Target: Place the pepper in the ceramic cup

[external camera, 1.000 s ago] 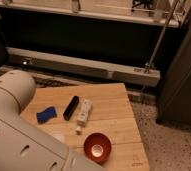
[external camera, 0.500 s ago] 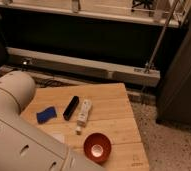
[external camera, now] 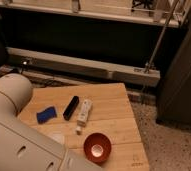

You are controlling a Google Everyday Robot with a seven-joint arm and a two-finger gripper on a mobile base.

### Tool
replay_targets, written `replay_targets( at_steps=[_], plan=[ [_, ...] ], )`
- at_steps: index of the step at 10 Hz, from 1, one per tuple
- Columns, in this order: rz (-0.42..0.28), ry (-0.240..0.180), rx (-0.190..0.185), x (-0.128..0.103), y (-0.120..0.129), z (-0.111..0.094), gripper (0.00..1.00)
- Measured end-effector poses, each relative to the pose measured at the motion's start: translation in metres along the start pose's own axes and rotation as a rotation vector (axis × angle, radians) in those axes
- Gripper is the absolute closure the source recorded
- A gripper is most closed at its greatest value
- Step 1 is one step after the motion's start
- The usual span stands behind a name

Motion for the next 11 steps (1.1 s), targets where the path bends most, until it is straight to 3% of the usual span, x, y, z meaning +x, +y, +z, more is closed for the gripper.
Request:
replay_targets(
  at_steps=[5, 6, 8, 9, 10, 11],
  plan=[
    [-0.03, -0.021, 0.017, 0.0, -0.007, 0.006, 0.92],
    [-0.031, -0.026, 0.022, 0.0, -0.008, 0.006, 0.99],
    [-0.002, -0.016, 0.036, -0.004, -0.001, 0.004, 1.0],
    [0.041, 0.015, 0.037, -0.008, 0.014, -0.007, 1.0],
    [0.097, 0.076, 0.041, -0.012, 0.031, -0.026, 1.0],
    [0.16, 0.168, 0.036, -0.02, 0.055, -0.057, 1.0]
  ],
)
